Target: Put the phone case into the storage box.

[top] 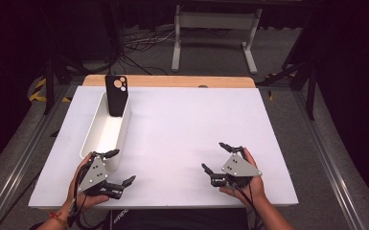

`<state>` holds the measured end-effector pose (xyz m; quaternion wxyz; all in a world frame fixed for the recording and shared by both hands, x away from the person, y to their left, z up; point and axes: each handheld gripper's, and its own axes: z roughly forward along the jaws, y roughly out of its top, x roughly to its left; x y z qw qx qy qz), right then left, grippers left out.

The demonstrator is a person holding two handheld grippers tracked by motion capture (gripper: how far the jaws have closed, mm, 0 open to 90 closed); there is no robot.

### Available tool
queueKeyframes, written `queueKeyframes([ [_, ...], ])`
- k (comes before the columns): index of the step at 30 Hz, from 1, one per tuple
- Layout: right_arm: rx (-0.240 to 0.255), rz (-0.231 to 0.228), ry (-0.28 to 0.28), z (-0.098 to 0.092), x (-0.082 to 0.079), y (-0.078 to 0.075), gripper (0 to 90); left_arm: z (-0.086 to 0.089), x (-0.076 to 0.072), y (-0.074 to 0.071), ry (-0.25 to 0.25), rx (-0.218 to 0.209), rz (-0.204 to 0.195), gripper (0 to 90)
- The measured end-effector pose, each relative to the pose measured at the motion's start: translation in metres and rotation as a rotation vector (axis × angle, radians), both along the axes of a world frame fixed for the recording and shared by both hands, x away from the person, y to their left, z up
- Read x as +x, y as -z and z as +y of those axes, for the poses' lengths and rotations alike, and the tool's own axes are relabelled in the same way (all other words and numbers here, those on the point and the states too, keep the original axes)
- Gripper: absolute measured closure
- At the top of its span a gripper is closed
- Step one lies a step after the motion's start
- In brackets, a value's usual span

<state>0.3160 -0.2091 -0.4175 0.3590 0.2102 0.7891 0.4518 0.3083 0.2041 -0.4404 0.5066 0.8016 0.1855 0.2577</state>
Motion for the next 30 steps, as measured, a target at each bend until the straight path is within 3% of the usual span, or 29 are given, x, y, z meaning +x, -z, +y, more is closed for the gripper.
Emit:
queueKeyframes([
  [3,-0.002,-0.003,-0.002,-0.0002,-0.0010,-0.0005,15.5,0.0000,-0.0004,0.0001,0.020,-0.004,0.001,5.2],
  [6,-0.003,-0.002,0.001,-0.0009,-0.0013,-0.0005,15.5,-0.0021,0.0000,0.0007,0.053,-0.035,0.028,5.5],
  [10,-0.010,-0.004,0.003,-0.0013,-0.0013,0.0000,15.5,-0.0059,0.0000,-0.0004,0.066,-0.022,0.022,5.1],
  [11,-0.010,-0.002,0.004,-0.0013,-0.0016,-0.0002,15.5,-0.0063,0.0008,-0.0005,0.077,-0.023,0.038,5.0],
  [13,-0.010,-0.002,0.003,-0.0008,-0.0021,-0.0004,15.5,-0.0072,0.0020,0.0003,0.073,-0.034,0.055,4.6],
  [20,-0.024,-0.002,-0.008,0.0034,-0.0036,0.0008,15.5,-0.0076,0.0033,-0.0009,0.062,-0.039,0.042,4.2],
  [30,-0.025,-0.001,-0.010,0.0030,-0.0032,0.0020,15.5,-0.0086,0.0059,-0.0003,0.060,-0.043,0.053,4.0],
])
